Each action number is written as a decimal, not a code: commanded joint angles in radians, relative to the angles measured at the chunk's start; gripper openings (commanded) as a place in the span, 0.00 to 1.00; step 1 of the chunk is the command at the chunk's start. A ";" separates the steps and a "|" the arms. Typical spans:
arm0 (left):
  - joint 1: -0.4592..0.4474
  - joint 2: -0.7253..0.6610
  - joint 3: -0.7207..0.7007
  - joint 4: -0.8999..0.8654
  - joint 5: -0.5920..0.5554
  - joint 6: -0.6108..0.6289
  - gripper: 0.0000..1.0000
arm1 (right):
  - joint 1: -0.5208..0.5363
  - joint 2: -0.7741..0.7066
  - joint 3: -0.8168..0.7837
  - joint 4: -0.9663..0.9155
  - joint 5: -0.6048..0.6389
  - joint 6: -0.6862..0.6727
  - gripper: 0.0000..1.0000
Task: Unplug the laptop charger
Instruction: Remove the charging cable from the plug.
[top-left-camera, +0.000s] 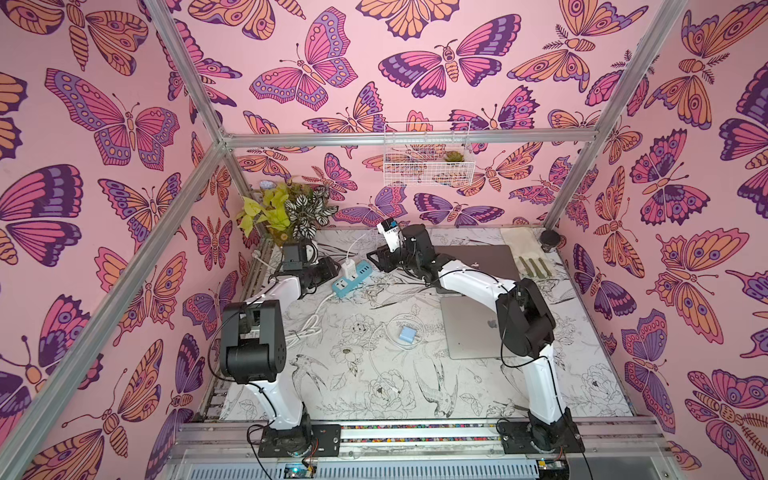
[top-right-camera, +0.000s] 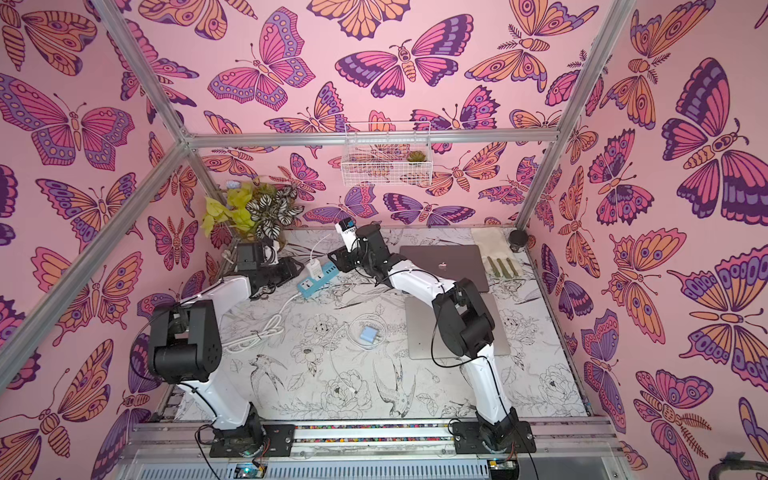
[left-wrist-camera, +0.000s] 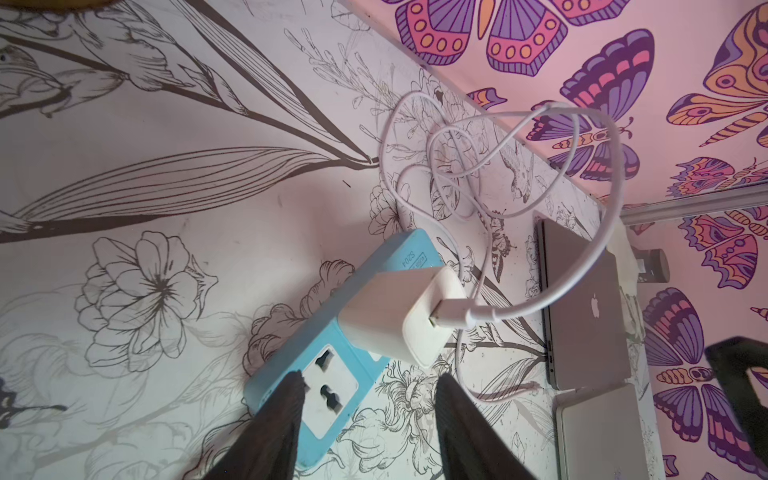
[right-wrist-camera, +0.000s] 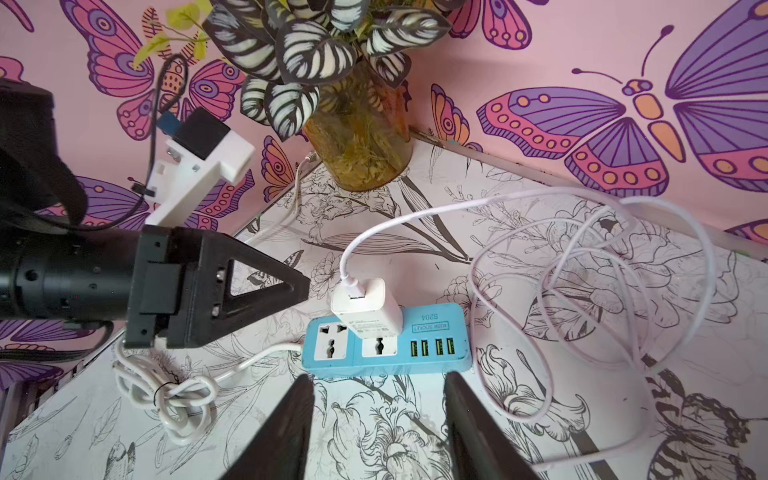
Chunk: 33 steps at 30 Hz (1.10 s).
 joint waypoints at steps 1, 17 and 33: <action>-0.003 0.034 0.017 0.009 0.057 0.016 0.56 | 0.012 0.004 0.017 0.044 0.025 -0.008 0.53; -0.004 0.114 0.034 0.027 0.072 0.028 0.51 | 0.027 0.097 0.111 0.002 0.016 -0.007 0.54; 0.004 -0.011 0.008 0.030 0.090 0.004 0.57 | 0.040 0.124 0.119 0.052 0.039 -0.021 0.55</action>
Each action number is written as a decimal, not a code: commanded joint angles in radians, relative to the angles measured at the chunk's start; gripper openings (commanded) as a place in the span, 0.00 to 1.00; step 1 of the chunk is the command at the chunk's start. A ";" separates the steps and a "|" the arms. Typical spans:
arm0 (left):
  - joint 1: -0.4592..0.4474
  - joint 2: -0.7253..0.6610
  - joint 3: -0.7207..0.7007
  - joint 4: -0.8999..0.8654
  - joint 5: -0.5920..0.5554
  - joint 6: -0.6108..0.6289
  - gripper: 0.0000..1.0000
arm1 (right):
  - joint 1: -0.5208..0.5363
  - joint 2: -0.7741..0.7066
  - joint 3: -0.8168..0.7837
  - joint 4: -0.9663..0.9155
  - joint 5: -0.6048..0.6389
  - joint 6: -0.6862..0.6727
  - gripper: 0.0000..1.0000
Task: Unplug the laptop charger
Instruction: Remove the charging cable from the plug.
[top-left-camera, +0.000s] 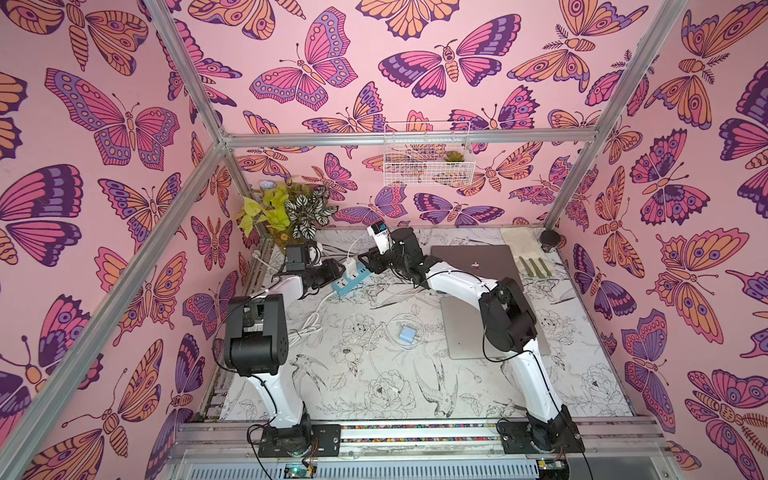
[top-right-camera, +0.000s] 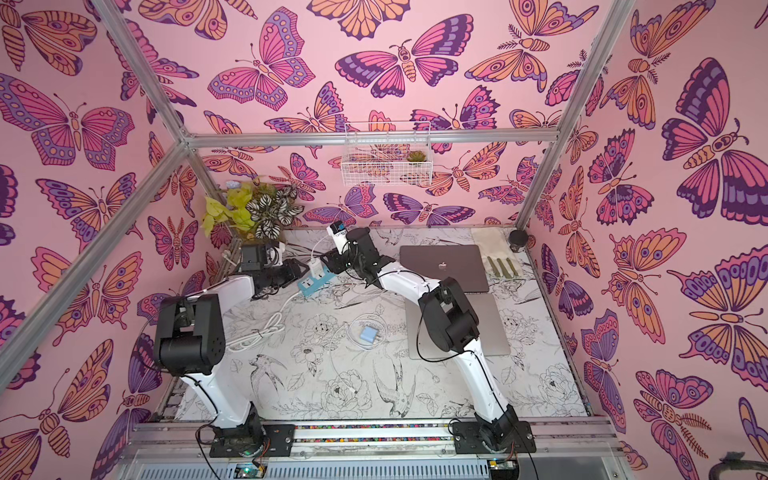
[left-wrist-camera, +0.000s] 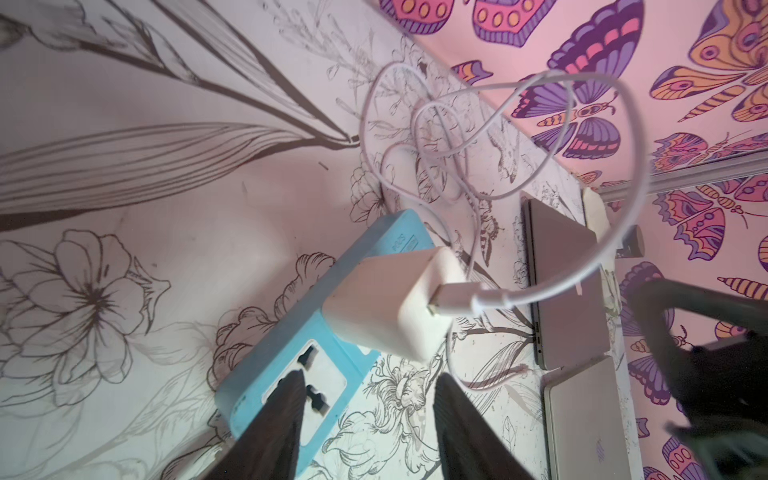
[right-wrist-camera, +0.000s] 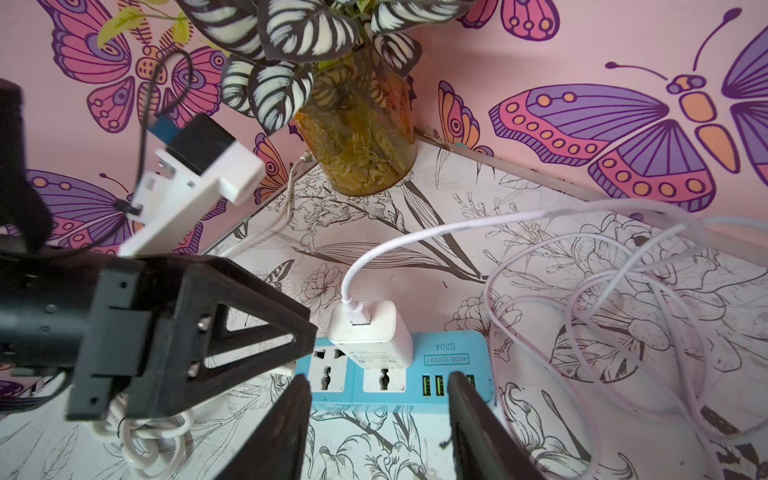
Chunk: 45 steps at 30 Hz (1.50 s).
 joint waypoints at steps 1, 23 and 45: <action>0.006 -0.032 0.005 0.002 0.020 0.002 0.58 | 0.013 -0.015 -0.010 0.040 0.014 -0.011 0.55; 0.006 0.126 0.044 -0.015 0.032 0.040 0.48 | 0.014 0.067 0.091 0.061 -0.020 -0.001 0.58; 0.006 0.151 0.037 -0.016 0.043 0.059 0.37 | 0.030 0.287 0.381 -0.009 -0.078 0.049 0.58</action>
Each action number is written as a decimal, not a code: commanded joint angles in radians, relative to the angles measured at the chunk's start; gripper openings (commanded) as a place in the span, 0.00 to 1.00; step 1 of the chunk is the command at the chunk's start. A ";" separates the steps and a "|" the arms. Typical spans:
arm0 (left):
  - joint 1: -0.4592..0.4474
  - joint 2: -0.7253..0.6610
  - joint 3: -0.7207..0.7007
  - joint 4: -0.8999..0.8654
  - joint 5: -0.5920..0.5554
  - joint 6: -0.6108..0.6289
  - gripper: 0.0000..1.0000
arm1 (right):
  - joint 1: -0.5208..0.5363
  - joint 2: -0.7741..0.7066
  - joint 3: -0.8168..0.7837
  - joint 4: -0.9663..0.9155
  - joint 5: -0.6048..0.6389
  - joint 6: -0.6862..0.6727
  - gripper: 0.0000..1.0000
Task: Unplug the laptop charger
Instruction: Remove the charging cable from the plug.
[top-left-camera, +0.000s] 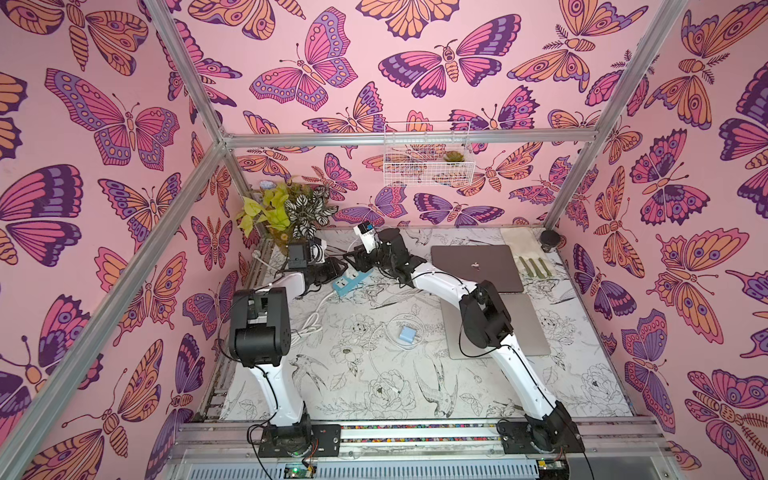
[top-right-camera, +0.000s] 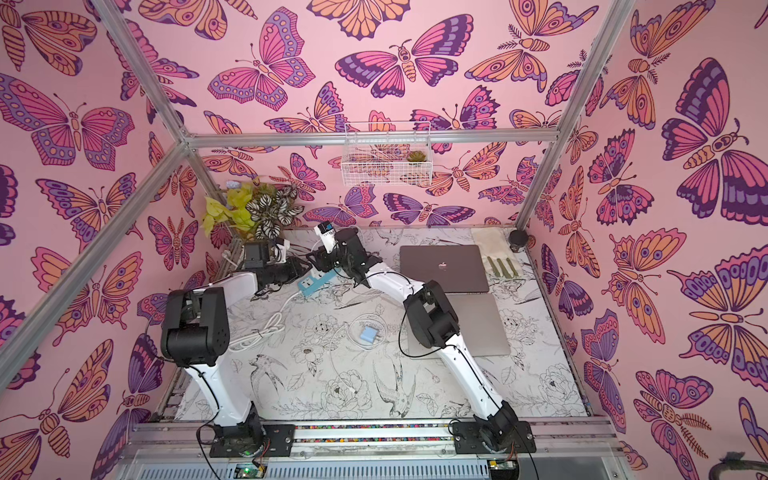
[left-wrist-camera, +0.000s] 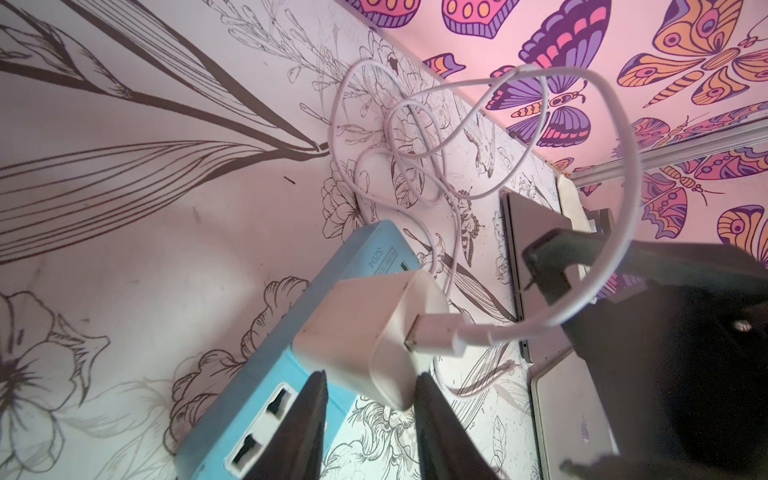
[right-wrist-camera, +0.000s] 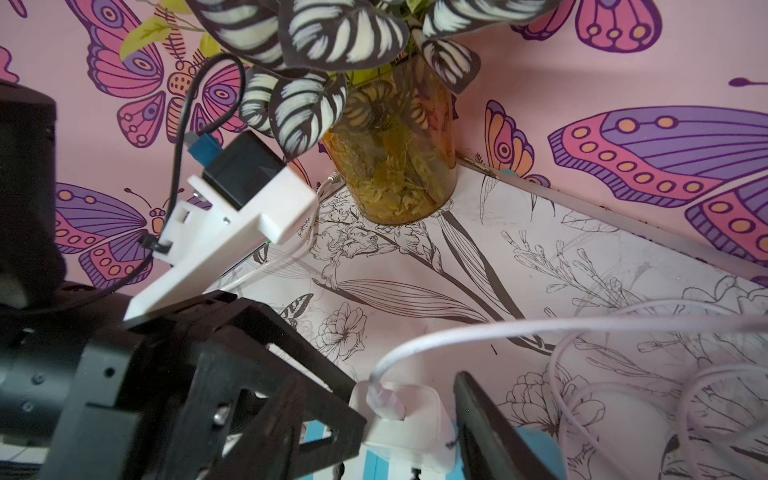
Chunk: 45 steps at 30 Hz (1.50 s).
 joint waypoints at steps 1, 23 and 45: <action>0.006 0.050 -0.020 -0.046 -0.037 0.031 0.37 | 0.008 0.043 0.057 -0.013 0.001 0.029 0.58; 0.008 0.052 -0.026 -0.064 -0.061 0.043 0.32 | 0.014 0.026 0.008 0.045 0.029 0.046 0.00; 0.017 0.125 -0.008 -0.065 -0.019 0.018 0.30 | 0.032 -0.062 0.024 -0.032 0.058 -0.001 0.00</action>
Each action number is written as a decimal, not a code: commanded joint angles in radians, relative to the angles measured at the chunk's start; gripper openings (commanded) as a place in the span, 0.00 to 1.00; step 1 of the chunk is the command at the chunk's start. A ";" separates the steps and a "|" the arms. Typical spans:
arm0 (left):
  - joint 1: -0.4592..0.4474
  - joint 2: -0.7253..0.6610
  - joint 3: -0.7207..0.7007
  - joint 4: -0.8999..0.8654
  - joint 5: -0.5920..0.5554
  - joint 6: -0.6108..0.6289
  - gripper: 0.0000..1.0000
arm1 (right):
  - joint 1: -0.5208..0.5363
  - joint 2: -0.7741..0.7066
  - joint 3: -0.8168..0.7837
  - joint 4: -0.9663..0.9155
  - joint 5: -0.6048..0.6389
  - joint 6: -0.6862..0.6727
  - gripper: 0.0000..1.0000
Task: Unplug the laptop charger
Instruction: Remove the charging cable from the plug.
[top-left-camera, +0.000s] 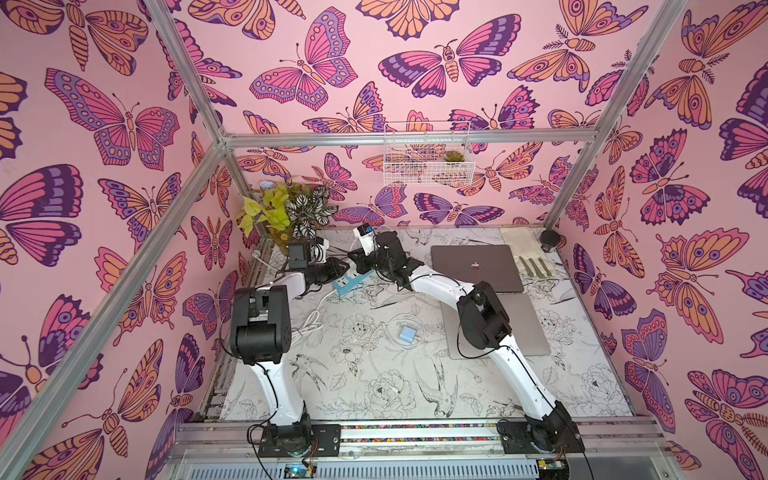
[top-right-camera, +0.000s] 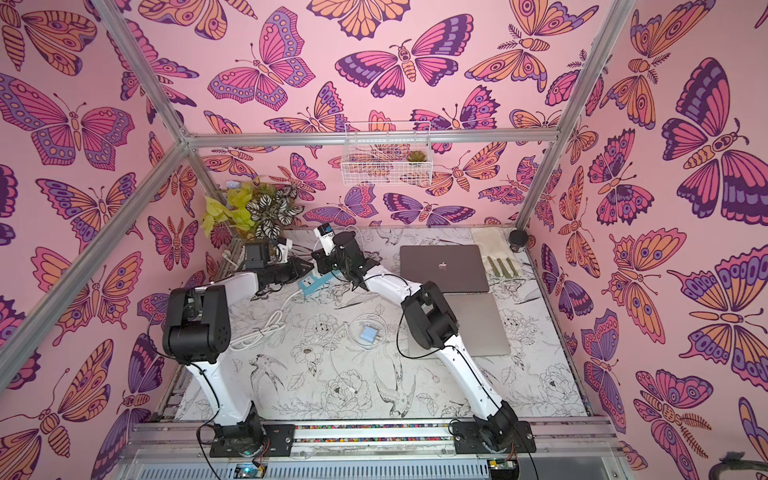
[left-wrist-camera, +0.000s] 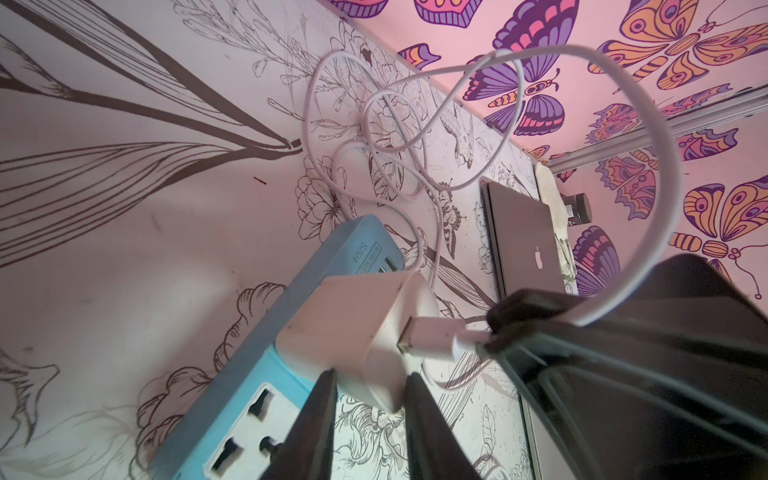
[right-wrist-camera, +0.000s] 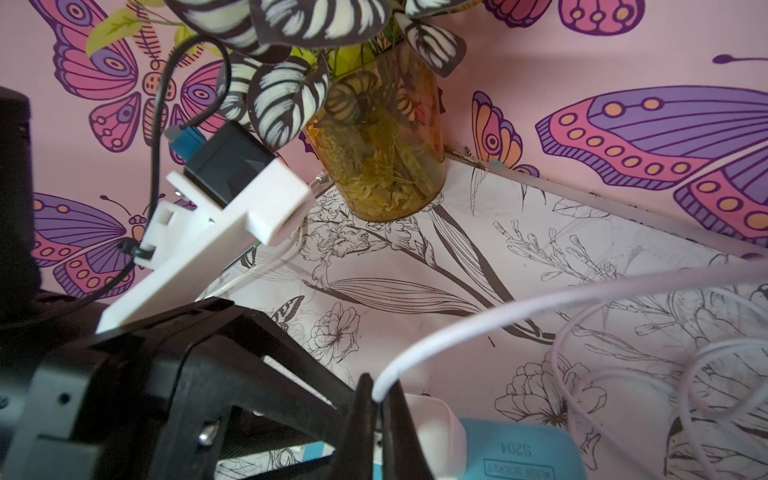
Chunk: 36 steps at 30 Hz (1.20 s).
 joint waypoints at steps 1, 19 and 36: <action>0.016 0.095 -0.018 -0.091 -0.091 -0.006 0.30 | 0.016 -0.047 0.071 -0.054 -0.003 -0.017 0.00; 0.057 0.217 0.097 -0.215 -0.024 -0.058 0.29 | 0.017 0.054 0.281 -0.210 0.027 -0.005 0.00; 0.060 0.265 0.163 -0.296 -0.019 -0.061 0.29 | 0.016 0.089 0.414 -0.231 0.068 0.032 0.00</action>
